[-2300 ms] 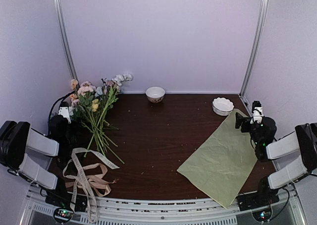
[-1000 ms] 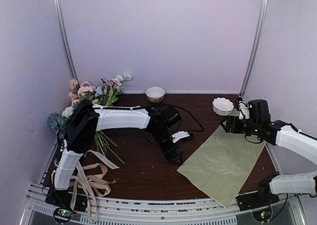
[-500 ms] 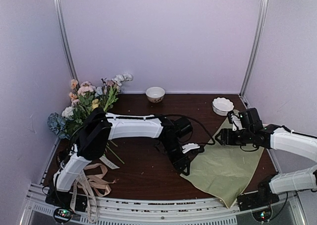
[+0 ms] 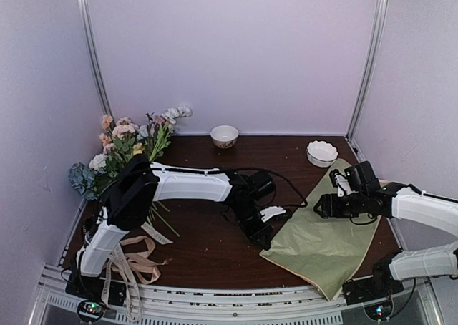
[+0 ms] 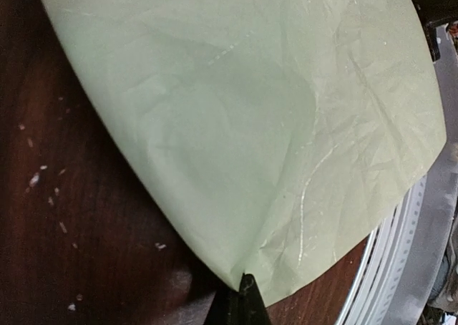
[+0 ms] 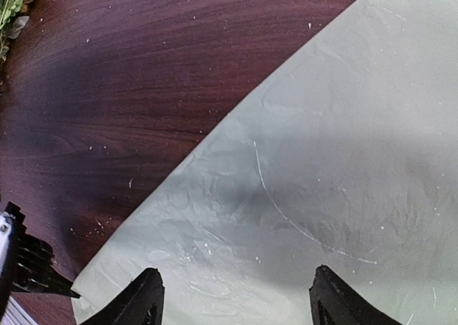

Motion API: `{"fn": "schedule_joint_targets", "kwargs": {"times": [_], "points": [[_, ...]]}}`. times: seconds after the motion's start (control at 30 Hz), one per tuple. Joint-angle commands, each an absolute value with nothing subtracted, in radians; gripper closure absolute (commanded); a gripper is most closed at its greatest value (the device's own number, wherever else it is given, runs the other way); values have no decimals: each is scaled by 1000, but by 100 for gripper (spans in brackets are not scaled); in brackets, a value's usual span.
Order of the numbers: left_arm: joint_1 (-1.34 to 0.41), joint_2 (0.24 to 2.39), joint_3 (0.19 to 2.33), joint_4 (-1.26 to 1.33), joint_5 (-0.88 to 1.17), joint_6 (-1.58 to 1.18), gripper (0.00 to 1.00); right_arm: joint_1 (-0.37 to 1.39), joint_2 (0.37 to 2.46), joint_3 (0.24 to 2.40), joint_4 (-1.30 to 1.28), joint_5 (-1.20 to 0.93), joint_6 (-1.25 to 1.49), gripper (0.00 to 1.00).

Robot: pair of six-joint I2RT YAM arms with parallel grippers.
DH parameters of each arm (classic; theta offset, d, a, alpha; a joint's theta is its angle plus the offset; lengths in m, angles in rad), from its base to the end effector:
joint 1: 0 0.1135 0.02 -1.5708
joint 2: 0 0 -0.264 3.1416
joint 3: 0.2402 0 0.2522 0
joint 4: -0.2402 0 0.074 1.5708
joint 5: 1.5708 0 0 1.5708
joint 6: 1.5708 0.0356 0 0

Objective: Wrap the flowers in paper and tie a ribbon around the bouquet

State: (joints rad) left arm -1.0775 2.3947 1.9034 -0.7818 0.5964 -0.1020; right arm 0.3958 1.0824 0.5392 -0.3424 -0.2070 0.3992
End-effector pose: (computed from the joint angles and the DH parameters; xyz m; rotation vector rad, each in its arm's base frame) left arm 0.2136 -0.4396 0.1313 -1.4719 -2.4903 0.9792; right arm 0.1870 0.0861 0.1871 -0.0892 2.5243 0.5903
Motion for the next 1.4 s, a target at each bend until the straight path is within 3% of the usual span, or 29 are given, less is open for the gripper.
{"fn": "schedule_joint_targets", "kwargs": {"times": [0.0, 0.23, 0.5, 0.77, 1.03, 1.23, 1.37], "points": [[-1041, 2251, 1813, -618, 511, -180, 100, 403, 1048, 569, -445, -174, 388, 29], [-1005, 2102, 1670, -438, 554, -213, 100, 405, 1022, 614, -519, -158, 385, 29], [-900, 2092, 1515, -272, 566, -343, 100, 439, 973, 654, -667, -105, 400, 31], [-868, 2110, 1439, -216, 557, -404, 100, 610, 863, 531, -683, -109, 766, 28], [-865, 2116, 1393, -183, 562, -405, 100, 617, 692, 389, -747, -152, 1036, 21], [-866, 2117, 1369, -167, 567, -402, 100, 616, 789, 266, -571, -386, 1172, 22], [-865, 2118, 1362, -174, 571, -393, 100, 617, 838, 276, -568, -433, 1182, 24]]}}
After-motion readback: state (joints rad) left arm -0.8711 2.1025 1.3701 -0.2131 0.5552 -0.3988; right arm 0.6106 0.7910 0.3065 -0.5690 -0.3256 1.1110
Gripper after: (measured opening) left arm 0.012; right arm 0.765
